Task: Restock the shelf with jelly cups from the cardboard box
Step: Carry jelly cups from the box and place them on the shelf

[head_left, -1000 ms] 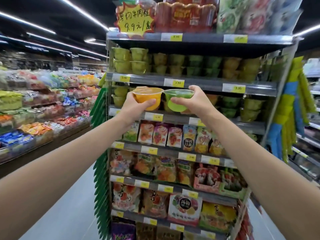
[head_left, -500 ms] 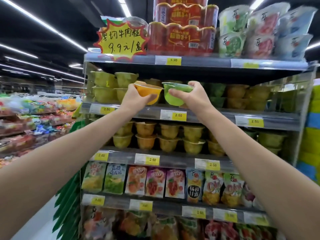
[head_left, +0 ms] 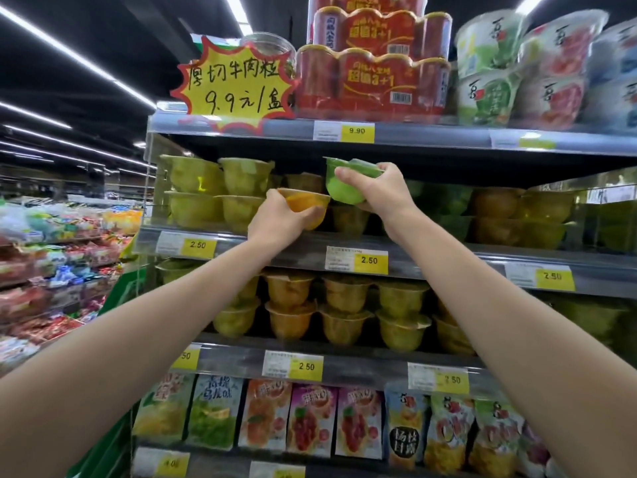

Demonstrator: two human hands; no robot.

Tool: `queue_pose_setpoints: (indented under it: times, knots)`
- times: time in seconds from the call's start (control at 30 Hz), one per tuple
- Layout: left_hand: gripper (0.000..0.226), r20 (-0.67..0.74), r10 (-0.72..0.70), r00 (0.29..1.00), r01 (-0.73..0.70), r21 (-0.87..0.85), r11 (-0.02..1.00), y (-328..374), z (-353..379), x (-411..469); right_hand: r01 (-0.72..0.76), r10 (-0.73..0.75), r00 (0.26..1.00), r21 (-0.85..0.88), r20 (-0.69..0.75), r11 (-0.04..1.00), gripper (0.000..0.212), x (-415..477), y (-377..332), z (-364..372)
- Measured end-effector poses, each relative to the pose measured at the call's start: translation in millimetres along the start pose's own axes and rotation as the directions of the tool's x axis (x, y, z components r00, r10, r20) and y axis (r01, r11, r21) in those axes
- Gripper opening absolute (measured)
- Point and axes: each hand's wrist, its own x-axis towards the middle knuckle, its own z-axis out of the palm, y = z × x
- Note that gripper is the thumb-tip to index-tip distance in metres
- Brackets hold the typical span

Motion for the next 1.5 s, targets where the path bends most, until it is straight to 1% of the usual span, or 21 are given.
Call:
queue_pose_setpoints:
  times: [0.23,0.37,0.53,0.67,0.73,0.87,0.93,1.03,1.1,1.17,1.27,1.33,1.5]
  knots:
    - [0.077,-0.005,0.016,1.0,-0.015,0.169,0.985,-2.7,5.0,4.4,-0.051,0.05,0.998,0.021,0.024,0.998,0.093,20.6,10.2,27.2]
    - [0.072,-0.005,0.077,0.997,-0.074,0.235,0.969,-6.7,0.6,1.7,-0.048,0.046,0.997,0.027,0.064,0.998,0.078,25.8,15.1,39.0]
    - [0.056,-0.049,0.165,0.985,-0.132,0.4,0.907,-17.1,-9.9,-5.6,-0.042,0.04,0.991,0.012,0.127,0.999,0.074,31.2,15.7,49.7]
    - [0.049,-0.107,0.252,0.962,-0.153,0.554,0.819,-18.6,-12.8,-12.8,-0.023,0.024,0.987,-0.006,0.16,1.0,0.063,33.1,16.4,56.0]
    - [0.048,-0.111,0.263,0.958,-0.16,0.556,0.815,-19.5,-13.7,-13.3,-0.017,0.017,0.983,-0.003,0.181,1.0,0.064,33.1,16.7,58.9]
    - [0.049,-0.093,0.225,0.97,-0.145,0.519,0.842,-20.6,-14.3,-10.8,0.033,-0.029,0.976,-0.016,0.215,0.999,0.096,30.8,15.0,64.3]
    - [0.048,-0.078,0.19,0.979,-0.127,0.496,0.859,-20.0,-14.7,-9.0,0.052,-0.044,0.972,-0.03,0.229,0.998,0.103,31.6,15.3,64.4]
    - [0.05,-0.039,0.095,0.995,-0.066,0.463,0.884,-16.6,-16.3,-3.8,0.065,-0.055,0.969,-0.036,0.24,0.997,0.097,30.9,14.0,63.5]
    - [0.049,-0.01,0.033,0.999,-0.025,0.445,0.895,-13.7,-16.6,-0.7,0.069,-0.058,0.968,-0.037,0.245,0.997,0.098,31.2,13.8,63.4]
    - [0.047,0.009,0.001,1.0,-0.005,0.43,0.903,-12.2,-15.4,0.9,0.072,-0.06,0.969,-0.043,0.24,0.996,0.093,31.2,14.1,64.0]
    - [0.043,0.012,-0.013,1.0,0.006,0.42,0.907,-12.3,-13.7,0.0,0.058,-0.048,0.976,-0.042,0.211,0.997,0.082,30.0,16.1,66.3]
    - [0.043,0.008,-0.008,1.0,0.004,0.414,0.91,-13.0,-13.6,-1.6,0.056,-0.047,0.98,-0.04,0.193,0.998,0.078,29.7,18.0,68.3]
    - [0.042,0.001,0.012,1.0,-0.012,0.375,0.927,-13.7,-12.5,-6.1,0.072,-0.055,0.982,-0.088,0.183,0.994,0.081,28.6,18.7,68.6]
